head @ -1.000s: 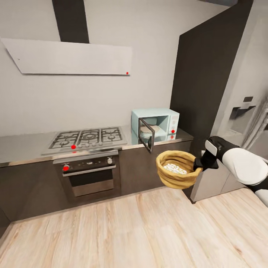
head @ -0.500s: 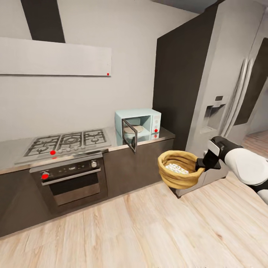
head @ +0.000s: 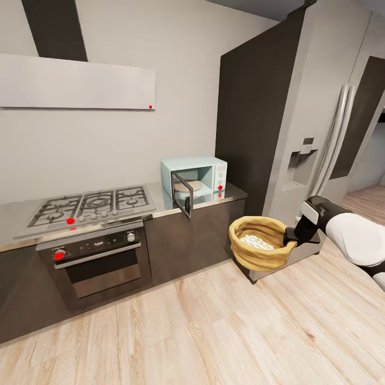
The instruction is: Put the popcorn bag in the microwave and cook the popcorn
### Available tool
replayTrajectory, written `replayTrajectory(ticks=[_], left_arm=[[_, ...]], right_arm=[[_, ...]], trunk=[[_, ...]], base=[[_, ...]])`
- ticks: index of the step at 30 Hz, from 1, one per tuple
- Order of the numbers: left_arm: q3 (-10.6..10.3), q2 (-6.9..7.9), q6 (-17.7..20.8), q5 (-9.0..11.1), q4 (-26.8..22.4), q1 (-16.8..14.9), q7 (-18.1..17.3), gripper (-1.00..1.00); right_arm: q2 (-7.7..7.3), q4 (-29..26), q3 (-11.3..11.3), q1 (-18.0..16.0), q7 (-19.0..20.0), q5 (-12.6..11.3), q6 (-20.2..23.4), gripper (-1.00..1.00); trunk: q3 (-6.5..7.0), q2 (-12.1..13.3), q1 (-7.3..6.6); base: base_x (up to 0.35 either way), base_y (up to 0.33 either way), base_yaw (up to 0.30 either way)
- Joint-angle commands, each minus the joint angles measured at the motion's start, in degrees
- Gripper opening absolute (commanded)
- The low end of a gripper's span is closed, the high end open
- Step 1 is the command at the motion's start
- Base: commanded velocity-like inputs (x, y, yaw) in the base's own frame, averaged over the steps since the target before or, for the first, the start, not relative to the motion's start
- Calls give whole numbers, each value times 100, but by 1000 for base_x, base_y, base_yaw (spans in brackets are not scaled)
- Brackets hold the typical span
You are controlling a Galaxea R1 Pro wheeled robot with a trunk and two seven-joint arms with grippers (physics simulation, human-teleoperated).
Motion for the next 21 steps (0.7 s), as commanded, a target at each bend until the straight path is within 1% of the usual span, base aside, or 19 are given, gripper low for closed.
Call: replayTrajectory(ticks=[1, 6, 21], left_arm=[[5, -2, -9, 18, -8, 1, 19, 100], [-26, -9, 7, -20, -5, 1, 19, 100], [-17, -2, -9, 1, -8, 1, 22, 100]], right_arm=[[0, -4, -56, -5, -2, 44, 18, -100], [-32, -6, -52, -8, -2, 52, 18, -100], [-36, -7, -52, -5, -5, 47, 18, -100]], trunk=[[-7, -5, 1], [-7, -5, 1], [-7, -5, 1]], base=[[0, 0, 0], [160, -103, 0], [243, -194, 0]])
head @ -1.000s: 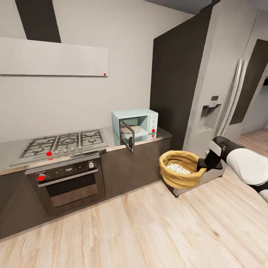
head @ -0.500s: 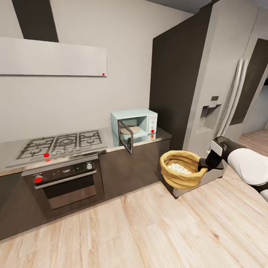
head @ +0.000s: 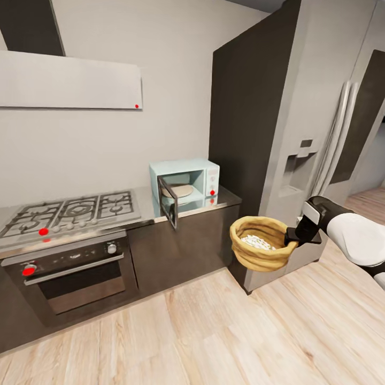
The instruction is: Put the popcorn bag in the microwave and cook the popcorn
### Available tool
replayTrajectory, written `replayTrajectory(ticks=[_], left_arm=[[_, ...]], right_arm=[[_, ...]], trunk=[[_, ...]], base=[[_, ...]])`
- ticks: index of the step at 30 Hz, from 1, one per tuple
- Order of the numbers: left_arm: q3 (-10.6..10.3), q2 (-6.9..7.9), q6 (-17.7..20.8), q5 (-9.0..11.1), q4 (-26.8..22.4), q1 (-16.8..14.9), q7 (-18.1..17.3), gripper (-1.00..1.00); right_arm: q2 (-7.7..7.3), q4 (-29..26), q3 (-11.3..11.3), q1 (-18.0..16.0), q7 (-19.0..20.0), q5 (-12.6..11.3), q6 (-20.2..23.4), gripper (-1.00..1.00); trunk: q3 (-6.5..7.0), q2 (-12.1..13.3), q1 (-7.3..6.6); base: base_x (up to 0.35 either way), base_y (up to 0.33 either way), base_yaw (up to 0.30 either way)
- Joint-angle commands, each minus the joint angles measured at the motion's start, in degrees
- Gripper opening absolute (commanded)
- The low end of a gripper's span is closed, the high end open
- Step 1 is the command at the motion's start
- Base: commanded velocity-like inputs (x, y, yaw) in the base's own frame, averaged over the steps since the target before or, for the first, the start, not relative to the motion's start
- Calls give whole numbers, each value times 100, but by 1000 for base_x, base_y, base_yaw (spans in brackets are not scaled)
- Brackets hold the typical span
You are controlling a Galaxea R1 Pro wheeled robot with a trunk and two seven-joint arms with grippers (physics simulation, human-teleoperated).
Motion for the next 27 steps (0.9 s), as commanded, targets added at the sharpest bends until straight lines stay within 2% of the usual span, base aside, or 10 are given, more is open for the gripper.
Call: replayTrajectory(ticks=[1, 11, 27], left_arm=[[9, -2, -10, 26, -8, 1, 18, 100], [52, 7, -3, 64, -8, 1, 13, 100], [50, 7, -2, 58, -8, 1, 2, 100]], right_arm=[[-1, -3, -54, -3, -5, 34, 17, -100], [9, -3, -54, -4, -6, 14, 17, -100], [150, -3, -71, -4, 39, -12, 17, -100]], trunk=[[-7, -4, 3], [-7, -4, 3], [-7, -4, 3]], base=[[220, -146, 0], [54, -16, 0], [320, 0, 0]])
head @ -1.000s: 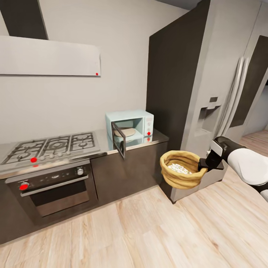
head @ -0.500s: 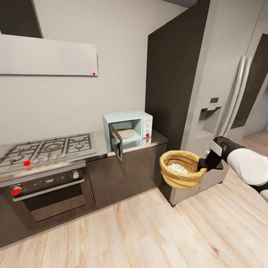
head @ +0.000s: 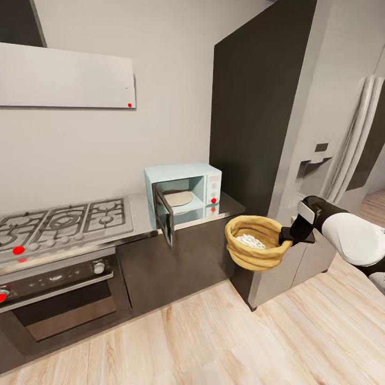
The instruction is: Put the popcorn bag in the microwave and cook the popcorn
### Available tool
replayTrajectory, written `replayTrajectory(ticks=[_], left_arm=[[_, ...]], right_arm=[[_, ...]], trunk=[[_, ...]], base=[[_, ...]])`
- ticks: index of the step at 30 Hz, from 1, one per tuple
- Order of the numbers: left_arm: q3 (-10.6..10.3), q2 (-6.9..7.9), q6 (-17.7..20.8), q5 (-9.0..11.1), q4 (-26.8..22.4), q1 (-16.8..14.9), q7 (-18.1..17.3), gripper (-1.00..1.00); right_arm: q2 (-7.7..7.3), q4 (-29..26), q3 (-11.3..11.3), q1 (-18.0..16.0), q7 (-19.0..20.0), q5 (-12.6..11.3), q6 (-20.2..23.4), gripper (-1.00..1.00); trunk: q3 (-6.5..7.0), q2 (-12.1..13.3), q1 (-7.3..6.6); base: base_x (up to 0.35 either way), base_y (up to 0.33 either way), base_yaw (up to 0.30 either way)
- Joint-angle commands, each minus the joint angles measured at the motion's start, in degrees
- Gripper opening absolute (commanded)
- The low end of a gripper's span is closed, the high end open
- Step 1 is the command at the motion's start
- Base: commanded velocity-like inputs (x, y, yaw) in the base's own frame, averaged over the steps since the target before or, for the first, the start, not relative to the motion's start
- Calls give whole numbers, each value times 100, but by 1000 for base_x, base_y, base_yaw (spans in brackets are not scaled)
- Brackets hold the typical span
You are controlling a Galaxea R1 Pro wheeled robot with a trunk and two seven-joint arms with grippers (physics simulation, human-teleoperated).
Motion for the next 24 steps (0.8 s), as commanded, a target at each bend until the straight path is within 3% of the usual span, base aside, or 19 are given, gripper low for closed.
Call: replayTrajectory(ticks=[1, 3, 9, 15, 24], left_arm=[[6, -2, -9, 15, -8, 1, 17, 100], [17, -2, -17, 24, -9, 1, 17, 100], [17, 5, -17, 24, -8, 1, 16, 100], [12, 6, -17, 30, -8, 1, 16, 100], [8, 7, -17, 32, -8, 1, -36, 100]], right_arm=[[30, -3, -47, -3, 5, 51, 19, -100], [86, 31, -71, -6, 44, 79, -15, -100], [-86, -1, -66, -2, 133, 152, -206, -100], [-73, -65, -57, -2, 137, 156, -10, -100], [190, -175, -32, -2, 62, 200, 19, -100]], trunk=[[-7, -5, 4], [-7, -5, 4], [-7, -5, 4], [-7, -5, 4], [-7, -5, 4]], base=[[322, 0, 0], [161, 0, 0], [0, 0, 0], [14, 0, 0], [263, 0, 0]])
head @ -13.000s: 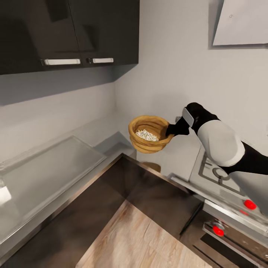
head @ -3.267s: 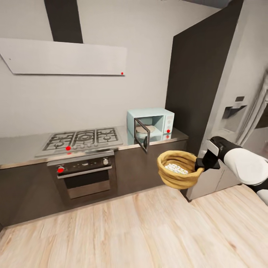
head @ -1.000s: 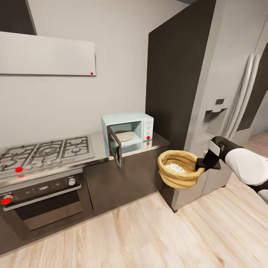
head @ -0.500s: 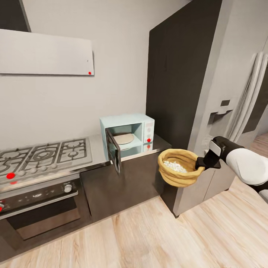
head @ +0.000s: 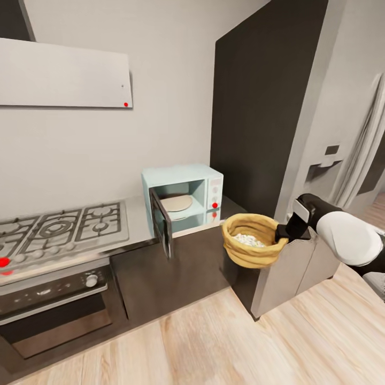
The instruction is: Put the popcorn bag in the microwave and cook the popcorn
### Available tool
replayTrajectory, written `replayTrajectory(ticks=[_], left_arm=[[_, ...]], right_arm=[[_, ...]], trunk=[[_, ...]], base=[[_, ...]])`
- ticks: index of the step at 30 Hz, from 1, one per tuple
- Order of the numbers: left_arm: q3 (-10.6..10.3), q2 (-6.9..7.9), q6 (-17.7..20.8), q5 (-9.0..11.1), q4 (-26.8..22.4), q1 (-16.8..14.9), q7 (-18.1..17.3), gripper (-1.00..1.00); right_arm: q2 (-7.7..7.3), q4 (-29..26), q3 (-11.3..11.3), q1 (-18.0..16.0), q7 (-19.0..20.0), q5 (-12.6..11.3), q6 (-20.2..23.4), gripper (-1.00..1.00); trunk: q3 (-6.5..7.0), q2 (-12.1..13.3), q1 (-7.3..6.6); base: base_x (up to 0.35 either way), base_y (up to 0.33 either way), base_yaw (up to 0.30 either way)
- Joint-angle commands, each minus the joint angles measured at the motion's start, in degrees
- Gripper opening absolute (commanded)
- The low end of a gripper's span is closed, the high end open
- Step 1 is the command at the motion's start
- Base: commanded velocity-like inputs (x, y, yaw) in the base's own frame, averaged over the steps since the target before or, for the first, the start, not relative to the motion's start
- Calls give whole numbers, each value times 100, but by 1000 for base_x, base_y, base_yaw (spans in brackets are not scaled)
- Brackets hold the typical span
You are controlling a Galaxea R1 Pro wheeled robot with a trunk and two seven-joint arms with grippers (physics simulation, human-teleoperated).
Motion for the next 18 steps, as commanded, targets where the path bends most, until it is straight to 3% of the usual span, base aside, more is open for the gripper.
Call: replayTrajectory(ticks=[1, 2, 3, 10, 18], left_arm=[[6, -2, -9, 13, -8, 1, 17, 100], [6, -2, -9, 13, -8, 1, 17, 100], [6, -2, -9, 13, -8, 1, 17, 100], [6, -2, -9, 5, -8, 1, 17, 100], [6, -2, -9, 6, -8, 1, 17, 100]], right_arm=[[33, -37, -44, -4, 4, 56, 19, -100], [66, -69, -43, -2, 4, 56, 19, -100], [295, -325, -43, -3, 3, 56, 19, -100], [314, -395, -46, -4, 3, 56, 19, -100], [320, -396, -47, -4, 3, 49, 19, -100]], trunk=[[-7, -5, 3], [-7, -5, 3], [-7, -5, 3], [-7, -5, 3], [-7, -5, 3]], base=[[239, 0, 0], [235, 0, 0], [226, 0, 0], [75, 8, 0], [1, 251, 0]])
